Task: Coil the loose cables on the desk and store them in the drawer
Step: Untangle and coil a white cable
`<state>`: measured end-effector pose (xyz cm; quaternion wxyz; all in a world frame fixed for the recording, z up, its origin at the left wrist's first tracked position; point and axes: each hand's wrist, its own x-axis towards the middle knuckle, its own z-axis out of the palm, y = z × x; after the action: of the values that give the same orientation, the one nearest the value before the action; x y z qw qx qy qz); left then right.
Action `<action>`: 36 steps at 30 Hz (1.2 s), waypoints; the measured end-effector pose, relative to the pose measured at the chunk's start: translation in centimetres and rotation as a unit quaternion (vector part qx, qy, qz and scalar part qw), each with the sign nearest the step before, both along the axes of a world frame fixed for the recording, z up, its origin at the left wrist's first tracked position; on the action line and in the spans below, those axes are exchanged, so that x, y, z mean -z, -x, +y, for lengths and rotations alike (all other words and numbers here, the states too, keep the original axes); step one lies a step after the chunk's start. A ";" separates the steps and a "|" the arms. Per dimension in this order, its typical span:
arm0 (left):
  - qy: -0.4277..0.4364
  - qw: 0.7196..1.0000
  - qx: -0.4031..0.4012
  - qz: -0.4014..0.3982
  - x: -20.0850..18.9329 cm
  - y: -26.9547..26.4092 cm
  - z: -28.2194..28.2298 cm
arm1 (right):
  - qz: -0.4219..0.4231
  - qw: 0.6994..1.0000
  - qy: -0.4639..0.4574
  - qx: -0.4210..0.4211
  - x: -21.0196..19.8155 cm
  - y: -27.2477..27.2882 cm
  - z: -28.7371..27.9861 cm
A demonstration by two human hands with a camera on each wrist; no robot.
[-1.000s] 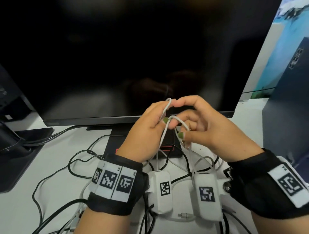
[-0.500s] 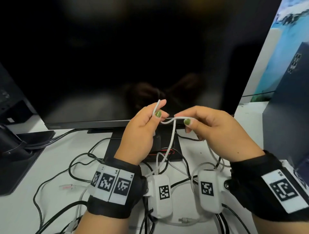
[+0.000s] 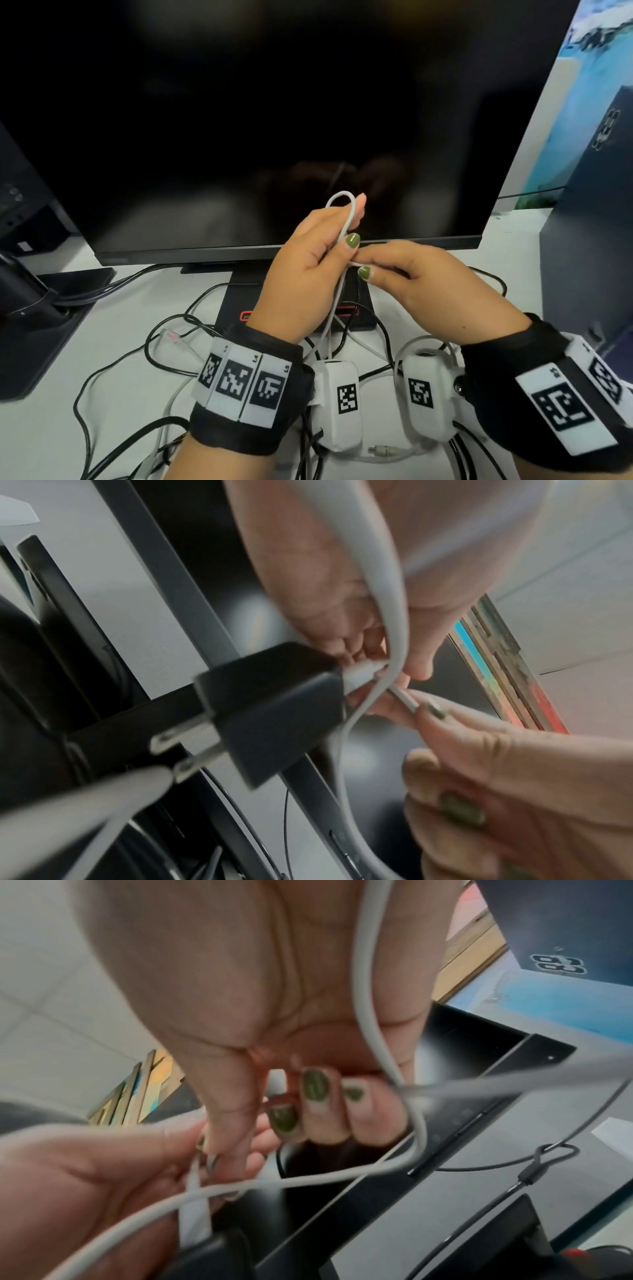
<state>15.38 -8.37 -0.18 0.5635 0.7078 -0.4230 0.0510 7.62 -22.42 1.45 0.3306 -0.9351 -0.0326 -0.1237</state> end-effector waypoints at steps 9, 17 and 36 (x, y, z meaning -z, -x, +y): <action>-0.091 0.988 -0.069 -0.103 0.0 0.4 -0.5 | -0.089 0.995 -0.039 0.005 -1.2 1.3 -1.0; -0.169 0.983 -0.012 -0.071 -0.6 1.1 -0.5 | -0.224 0.952 0.130 0.160 -0.9 0.7 -2.6; 0.182 0.960 0.077 0.199 -1.7 0.3 1.3 | -0.216 0.857 -0.392 0.255 -0.6 0.3 -4.5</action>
<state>15.04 -7.09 1.57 0.7581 0.5543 -0.3387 -0.0583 7.32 -26.90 2.04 0.6109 -0.6538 0.1879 -0.4050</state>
